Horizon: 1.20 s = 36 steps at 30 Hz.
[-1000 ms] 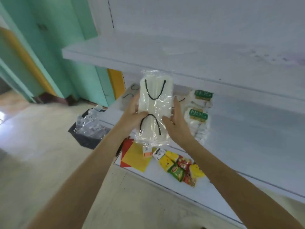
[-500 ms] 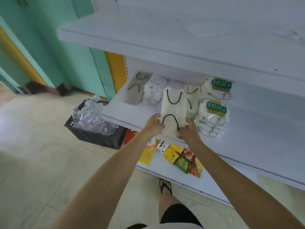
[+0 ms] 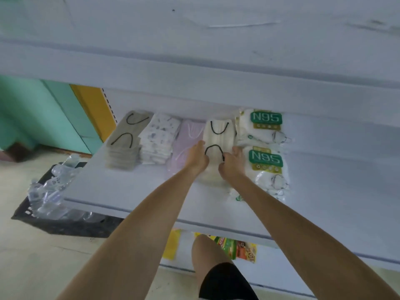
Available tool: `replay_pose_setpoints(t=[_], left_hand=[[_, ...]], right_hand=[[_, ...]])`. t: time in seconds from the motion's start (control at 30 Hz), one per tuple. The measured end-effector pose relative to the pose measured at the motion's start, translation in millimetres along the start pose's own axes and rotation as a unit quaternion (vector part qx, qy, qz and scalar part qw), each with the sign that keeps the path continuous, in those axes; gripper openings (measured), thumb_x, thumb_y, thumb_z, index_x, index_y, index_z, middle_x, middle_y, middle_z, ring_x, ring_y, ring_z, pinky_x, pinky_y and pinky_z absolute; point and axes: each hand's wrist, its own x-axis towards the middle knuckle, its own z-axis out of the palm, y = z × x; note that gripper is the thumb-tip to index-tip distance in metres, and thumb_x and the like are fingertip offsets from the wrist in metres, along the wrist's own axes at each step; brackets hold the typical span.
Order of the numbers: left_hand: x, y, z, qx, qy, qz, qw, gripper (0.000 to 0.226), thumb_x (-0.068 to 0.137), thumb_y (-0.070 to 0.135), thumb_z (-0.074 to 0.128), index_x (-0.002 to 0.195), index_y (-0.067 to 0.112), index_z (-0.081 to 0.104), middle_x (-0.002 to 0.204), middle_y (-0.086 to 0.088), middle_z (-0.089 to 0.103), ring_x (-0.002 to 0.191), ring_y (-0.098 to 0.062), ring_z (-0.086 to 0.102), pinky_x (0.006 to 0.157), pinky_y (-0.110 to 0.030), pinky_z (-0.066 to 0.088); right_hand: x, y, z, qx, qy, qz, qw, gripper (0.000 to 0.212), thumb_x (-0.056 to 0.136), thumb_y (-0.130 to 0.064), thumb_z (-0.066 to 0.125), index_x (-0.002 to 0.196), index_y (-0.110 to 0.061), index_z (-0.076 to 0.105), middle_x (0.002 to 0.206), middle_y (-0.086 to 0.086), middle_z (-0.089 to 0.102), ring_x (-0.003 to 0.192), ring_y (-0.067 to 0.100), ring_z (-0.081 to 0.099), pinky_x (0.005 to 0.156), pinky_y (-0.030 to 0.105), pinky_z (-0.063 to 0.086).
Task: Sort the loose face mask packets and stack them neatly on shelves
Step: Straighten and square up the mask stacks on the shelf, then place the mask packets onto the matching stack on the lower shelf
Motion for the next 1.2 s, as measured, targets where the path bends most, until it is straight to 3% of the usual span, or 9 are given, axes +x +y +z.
replay_pose_setpoints(t=[0.13, 0.27, 0.37, 0.47, 0.83, 0.97, 1.07, 1.13, 1.2], left_hand=[[6.1, 1.0, 9.7, 0.054, 0.015, 0.020, 0.998, 0.030, 0.091, -0.003, 0.041, 0.118, -0.002, 0.054, 0.123, -0.020, 0.058, 0.114, -0.032, 0.053, 0.085, -0.028, 0.035], [1.4, 2.4, 1.5, 0.059, -0.005, 0.033, 0.998, 0.033, 0.088, -0.004, 0.042, 0.118, -0.001, 0.055, 0.120, -0.018, 0.059, 0.111, -0.032, 0.053, 0.075, -0.022, 0.032], [-9.2, 5.2, -9.8, 0.036, -0.038, 0.045, 0.998, 0.044, 0.086, -0.002, 0.047, 0.130, 0.000, 0.050, 0.132, -0.018, 0.053, 0.122, -0.033, 0.048, 0.091, -0.026, 0.037], [-31.7, 6.9, -24.0, 0.019, -0.044, 0.034, 0.998, 0.051, 0.092, 0.006, 0.049, 0.141, 0.005, 0.039, 0.149, -0.016, 0.034, 0.137, -0.029, 0.033, 0.108, -0.029, 0.028], [-182.2, 31.4, -116.2, 0.039, -0.042, 0.111, 0.992, 0.044, 0.095, 0.006, 0.045, 0.139, 0.005, 0.042, 0.144, -0.012, 0.042, 0.132, -0.026, 0.040, 0.105, -0.029, 0.033], [-227.4, 77.8, -160.2, 0.071, -0.045, 0.269, 0.959, 0.030, 0.094, 0.009, 0.050, 0.123, 0.008, 0.059, 0.123, -0.004, 0.062, 0.109, -0.019, 0.060, 0.095, -0.029, 0.045], [-244.1, 122.3, -194.7, 0.080, 0.036, 0.374, 0.923, 0.020, 0.092, 0.012, 0.054, 0.108, 0.008, 0.066, 0.105, -0.003, 0.069, 0.092, -0.018, 0.065, 0.084, -0.035, 0.051], [-242.0, 146.8, -214.3, 0.058, 0.101, 0.404, 0.907, 0.018, 0.091, 0.011, 0.054, 0.104, 0.006, 0.065, 0.100, -0.004, 0.069, 0.089, -0.020, 0.065, 0.082, -0.036, 0.051], [-230.8, 165.6, -228.0, 0.050, 0.138, 0.400, 0.905, 0.019, 0.092, 0.010, 0.052, 0.106, 0.005, 0.064, 0.103, -0.006, 0.066, 0.091, -0.020, 0.063, 0.085, -0.034, 0.049]], right_hand=[[3.7, -0.9, 9.9, -0.035, -0.032, 0.020, 0.999, 0.039, 0.092, -0.007, 0.041, 0.131, -0.005, 0.043, 0.153, 0.017, 0.001, 0.142, 0.034, 0.004, 0.115, 0.041, 0.011], [-2.9, -6.8, 5.7, -0.020, -0.063, 0.039, 0.997, 0.044, 0.091, -0.006, 0.041, 0.134, -0.005, 0.036, 0.154, 0.016, 0.000, 0.143, 0.034, -0.004, 0.115, 0.044, 0.009], [-14.7, -9.6, -1.2, -0.018, -0.045, 0.028, 0.998, 0.048, 0.089, -0.006, 0.042, 0.136, -0.005, 0.031, 0.154, 0.017, 0.002, 0.144, 0.033, -0.003, 0.115, 0.040, 0.010], [-40.1, -11.0, -11.6, -0.001, -0.040, -0.004, 0.999, 0.056, 0.089, -0.005, 0.042, 0.142, -0.007, 0.025, 0.156, 0.015, 0.000, 0.144, 0.033, 0.000, 0.114, 0.041, 0.014], [-189.6, -6.5, -81.6, -0.038, -0.042, -0.080, 0.995, 0.057, 0.093, -0.007, 0.038, 0.147, -0.010, 0.019, 0.156, 0.009, 0.010, 0.143, 0.026, 0.007, 0.115, 0.037, 0.014], [-220.2, -30.5, -132.6, -0.019, 0.034, -0.256, 0.966, 0.047, 0.092, -0.003, 0.044, 0.138, -0.008, 0.042, 0.147, 0.010, 0.036, 0.135, 0.027, 0.033, 0.107, 0.038, 0.033], [-228.0, -57.6, -184.6, -0.025, 0.152, -0.392, 0.907, 0.038, 0.081, 0.007, 0.053, 0.117, -0.001, 0.062, 0.122, 0.015, 0.060, 0.109, 0.033, 0.059, 0.078, 0.040, 0.053], [-223.2, -70.7, -216.7, -0.031, 0.221, -0.426, 0.877, 0.034, 0.077, 0.008, 0.055, 0.108, 0.001, 0.066, 0.111, 0.016, 0.065, 0.099, 0.033, 0.063, 0.070, 0.035, 0.052], [-210.7, -76.2, -245.1, -0.030, 0.242, -0.408, 0.880, 0.034, 0.081, 0.005, 0.053, 0.113, 0.000, 0.064, 0.116, 0.015, 0.062, 0.105, 0.033, 0.059, 0.077, 0.037, 0.050]])
